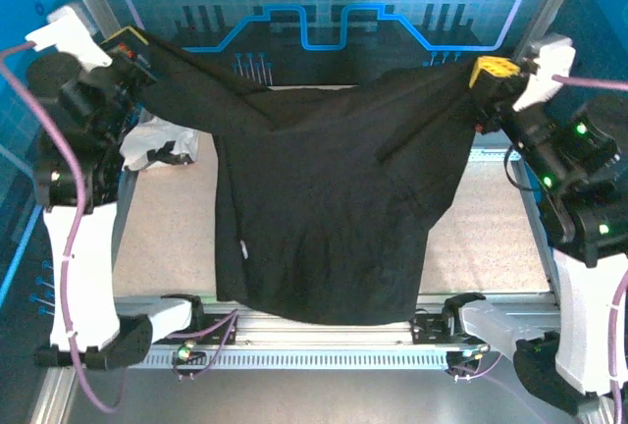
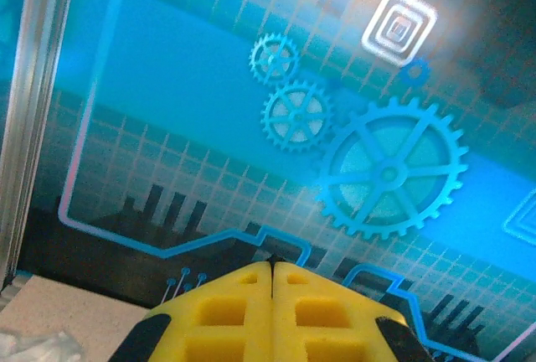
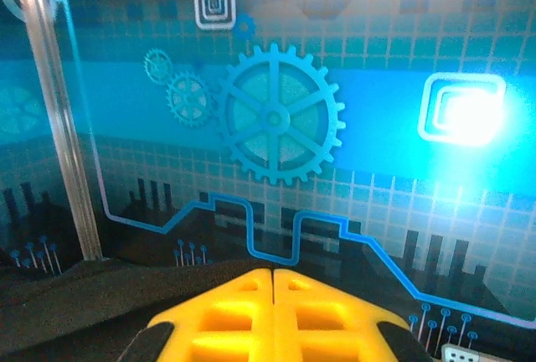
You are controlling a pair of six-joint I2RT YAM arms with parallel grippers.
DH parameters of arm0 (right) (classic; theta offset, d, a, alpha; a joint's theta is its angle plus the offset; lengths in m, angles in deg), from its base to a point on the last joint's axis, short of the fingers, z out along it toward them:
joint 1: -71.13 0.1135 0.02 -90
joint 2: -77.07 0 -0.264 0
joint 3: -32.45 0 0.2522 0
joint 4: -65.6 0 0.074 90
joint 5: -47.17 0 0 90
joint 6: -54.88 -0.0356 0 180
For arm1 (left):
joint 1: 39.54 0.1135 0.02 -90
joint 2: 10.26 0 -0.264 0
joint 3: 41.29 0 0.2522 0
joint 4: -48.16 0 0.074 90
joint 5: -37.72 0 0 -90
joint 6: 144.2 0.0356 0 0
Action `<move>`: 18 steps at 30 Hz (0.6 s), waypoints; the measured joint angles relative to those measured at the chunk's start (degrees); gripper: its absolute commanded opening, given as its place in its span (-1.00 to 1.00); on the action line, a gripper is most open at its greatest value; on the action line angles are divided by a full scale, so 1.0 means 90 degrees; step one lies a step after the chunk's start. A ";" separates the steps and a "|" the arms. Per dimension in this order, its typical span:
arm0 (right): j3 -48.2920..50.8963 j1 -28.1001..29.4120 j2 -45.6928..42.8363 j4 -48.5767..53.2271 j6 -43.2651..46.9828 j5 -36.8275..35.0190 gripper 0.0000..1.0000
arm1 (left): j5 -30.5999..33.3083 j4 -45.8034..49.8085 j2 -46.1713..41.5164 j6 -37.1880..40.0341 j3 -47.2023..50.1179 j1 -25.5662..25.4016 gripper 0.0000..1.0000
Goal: Fold the inside-out t-shirt
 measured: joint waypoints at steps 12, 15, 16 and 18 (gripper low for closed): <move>-0.0015 0.0000 0.0318 0.0078 0.0097 -0.0117 -1.00 | -0.0180 -0.0049 0.0095 -0.0007 0.0063 0.0000 -1.00; -0.0032 0.0000 -0.0073 0.0102 0.0095 -0.0117 -1.00 | -0.0211 -0.0051 -0.0418 -0.0022 0.0068 0.0000 -1.00; -0.0051 0.0000 -0.0223 0.0117 0.0092 -0.0114 -1.00 | -0.0214 -0.0053 -0.0622 -0.0024 0.0070 0.0000 -1.00; -0.0117 0.0000 -0.0515 0.0129 0.0090 -0.0112 -1.00 | -0.0253 -0.0092 -0.1073 -0.0049 0.0078 0.0000 -1.00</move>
